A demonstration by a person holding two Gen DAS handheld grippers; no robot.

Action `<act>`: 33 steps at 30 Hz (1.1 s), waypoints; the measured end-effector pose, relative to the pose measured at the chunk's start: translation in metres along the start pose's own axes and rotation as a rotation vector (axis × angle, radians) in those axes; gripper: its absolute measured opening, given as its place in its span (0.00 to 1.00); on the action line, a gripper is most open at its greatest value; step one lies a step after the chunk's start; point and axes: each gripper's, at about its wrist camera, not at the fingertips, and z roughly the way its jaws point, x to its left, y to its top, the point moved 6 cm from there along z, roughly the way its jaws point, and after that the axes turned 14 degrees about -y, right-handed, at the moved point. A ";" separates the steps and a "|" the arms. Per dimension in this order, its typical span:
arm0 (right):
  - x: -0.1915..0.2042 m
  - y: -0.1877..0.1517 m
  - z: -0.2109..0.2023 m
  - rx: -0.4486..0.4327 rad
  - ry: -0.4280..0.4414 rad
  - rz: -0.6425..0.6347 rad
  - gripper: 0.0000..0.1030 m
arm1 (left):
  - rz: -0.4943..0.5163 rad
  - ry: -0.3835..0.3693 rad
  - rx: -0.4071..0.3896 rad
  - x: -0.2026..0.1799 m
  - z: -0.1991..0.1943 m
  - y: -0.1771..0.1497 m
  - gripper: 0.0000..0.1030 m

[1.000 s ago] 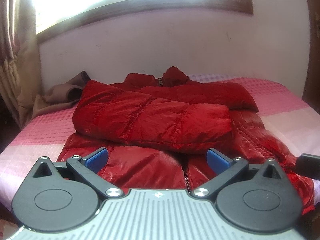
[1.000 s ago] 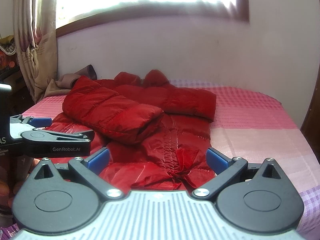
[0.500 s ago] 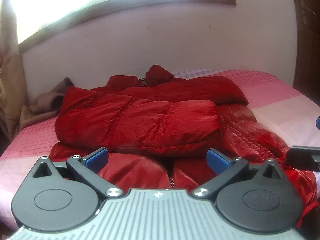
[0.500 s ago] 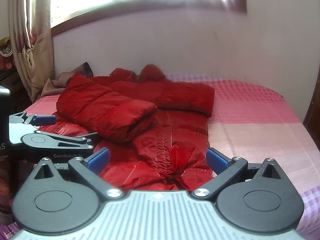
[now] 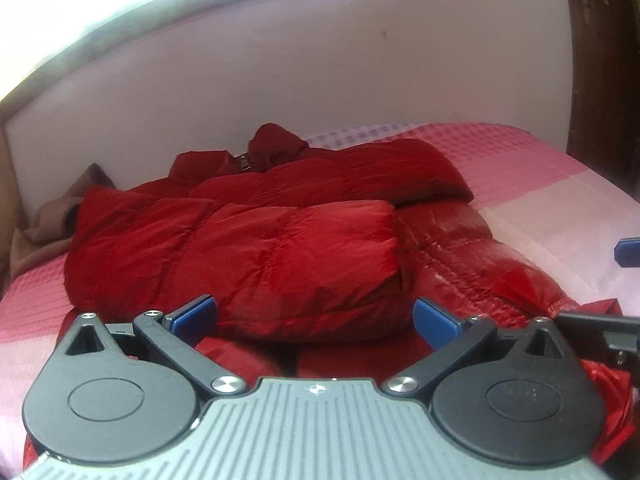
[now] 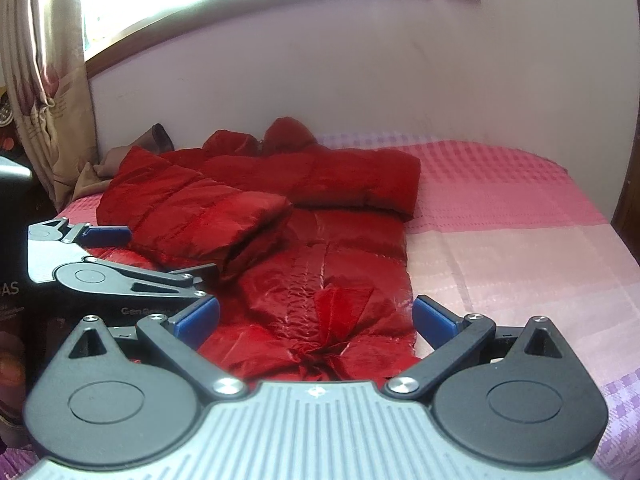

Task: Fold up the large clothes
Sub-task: 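Move both grippers toward the crumpled red puffer jacket on the bed, then close the left gripper on the jacket sleeve and lift it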

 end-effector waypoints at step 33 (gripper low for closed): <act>-0.032 -0.007 0.019 0.036 0.005 0.079 1.00 | 0.012 0.011 0.060 -0.005 0.043 0.009 0.84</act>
